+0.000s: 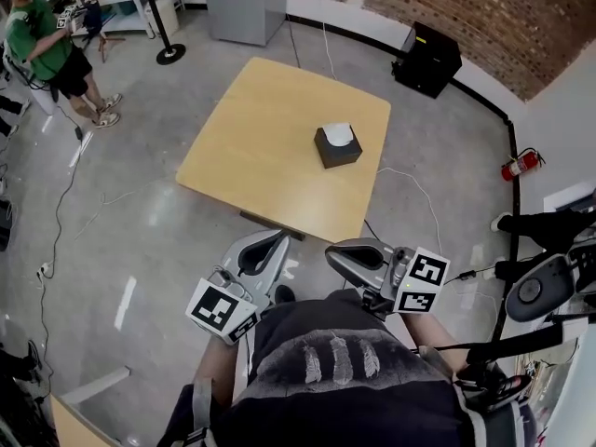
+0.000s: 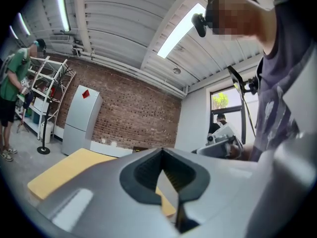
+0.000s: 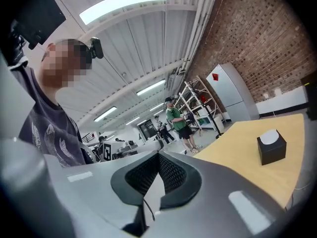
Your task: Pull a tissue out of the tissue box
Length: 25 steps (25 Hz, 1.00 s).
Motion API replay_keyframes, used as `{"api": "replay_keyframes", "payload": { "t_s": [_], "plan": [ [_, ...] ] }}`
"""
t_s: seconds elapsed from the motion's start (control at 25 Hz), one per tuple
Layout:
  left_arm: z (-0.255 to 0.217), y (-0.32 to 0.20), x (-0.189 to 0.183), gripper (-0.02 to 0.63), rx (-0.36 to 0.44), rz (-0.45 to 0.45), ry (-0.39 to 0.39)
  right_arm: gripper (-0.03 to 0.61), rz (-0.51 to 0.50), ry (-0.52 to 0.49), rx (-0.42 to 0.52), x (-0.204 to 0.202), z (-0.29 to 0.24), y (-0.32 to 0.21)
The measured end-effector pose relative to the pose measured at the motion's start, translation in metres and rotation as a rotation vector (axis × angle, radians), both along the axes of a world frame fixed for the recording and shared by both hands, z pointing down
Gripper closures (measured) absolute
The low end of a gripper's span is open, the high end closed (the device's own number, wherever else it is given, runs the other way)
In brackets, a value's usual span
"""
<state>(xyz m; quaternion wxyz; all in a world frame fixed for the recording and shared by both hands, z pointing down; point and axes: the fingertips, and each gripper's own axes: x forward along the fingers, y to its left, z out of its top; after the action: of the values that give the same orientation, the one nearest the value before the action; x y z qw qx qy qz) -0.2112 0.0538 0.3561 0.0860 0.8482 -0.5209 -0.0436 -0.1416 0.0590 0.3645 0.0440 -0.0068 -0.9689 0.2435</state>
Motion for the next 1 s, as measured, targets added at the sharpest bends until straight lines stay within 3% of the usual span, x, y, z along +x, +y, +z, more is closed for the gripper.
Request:
{"api": "replay_keyframes", "payload": {
  "t_s": [0.32,0.68,1.0],
  "plan": [
    [0.004,-0.01,-0.005,0.612,-0.006,0.029,0.009,0.581,0.029,0.026,-0.003,-0.006,0.003,-0.013],
    [0.008,-0.032,-0.003,0.612,-0.063,0.004,-0.016,0.581,-0.038,0.06,-0.012,-0.015,0.02,-0.023],
    [0.009,-0.075,0.016,0.612,-0.143,0.043,-0.089,0.58,-0.023,0.11,-0.039,0.002,0.05,-0.061]
  ]
}}
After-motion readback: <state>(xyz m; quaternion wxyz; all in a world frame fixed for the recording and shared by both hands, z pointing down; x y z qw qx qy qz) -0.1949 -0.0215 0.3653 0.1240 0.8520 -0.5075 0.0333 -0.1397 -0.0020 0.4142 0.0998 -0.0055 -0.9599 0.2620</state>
